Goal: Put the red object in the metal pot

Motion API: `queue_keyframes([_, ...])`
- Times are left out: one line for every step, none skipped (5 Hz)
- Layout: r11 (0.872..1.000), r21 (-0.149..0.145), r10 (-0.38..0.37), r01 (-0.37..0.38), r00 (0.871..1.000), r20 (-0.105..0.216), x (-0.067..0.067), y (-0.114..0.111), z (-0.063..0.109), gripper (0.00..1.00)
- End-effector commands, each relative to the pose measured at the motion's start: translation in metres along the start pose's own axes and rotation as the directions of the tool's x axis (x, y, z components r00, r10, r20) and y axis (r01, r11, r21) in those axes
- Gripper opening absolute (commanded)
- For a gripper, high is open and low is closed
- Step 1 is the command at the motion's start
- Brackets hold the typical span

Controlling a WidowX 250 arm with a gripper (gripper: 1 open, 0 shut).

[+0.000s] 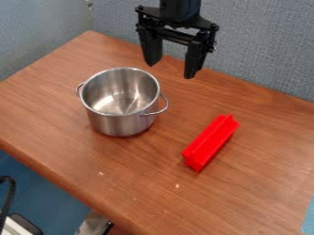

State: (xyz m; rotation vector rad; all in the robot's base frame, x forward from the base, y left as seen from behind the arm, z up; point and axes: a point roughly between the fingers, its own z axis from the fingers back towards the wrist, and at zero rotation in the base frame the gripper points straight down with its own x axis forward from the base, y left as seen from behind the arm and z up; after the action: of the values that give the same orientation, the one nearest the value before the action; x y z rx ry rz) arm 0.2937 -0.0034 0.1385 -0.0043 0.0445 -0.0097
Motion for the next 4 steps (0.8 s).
queue_keyframes([1.000,-0.001,0.000,0.000,1.000,-0.020,-0.001,-0.001,-0.007,1.00])
queue_keyframes([0.998,-0.003,-0.067,0.067,0.997,-0.024,-0.003,-0.022,-0.022,1.00])
queue_keyframes([0.994,-0.002,-0.114,0.114,0.993,-0.026,0.001,-0.046,-0.041,1.00])
queue_keyframes([0.986,0.014,-0.165,0.165,0.986,-0.029,0.001,-0.064,-0.063,1.00])
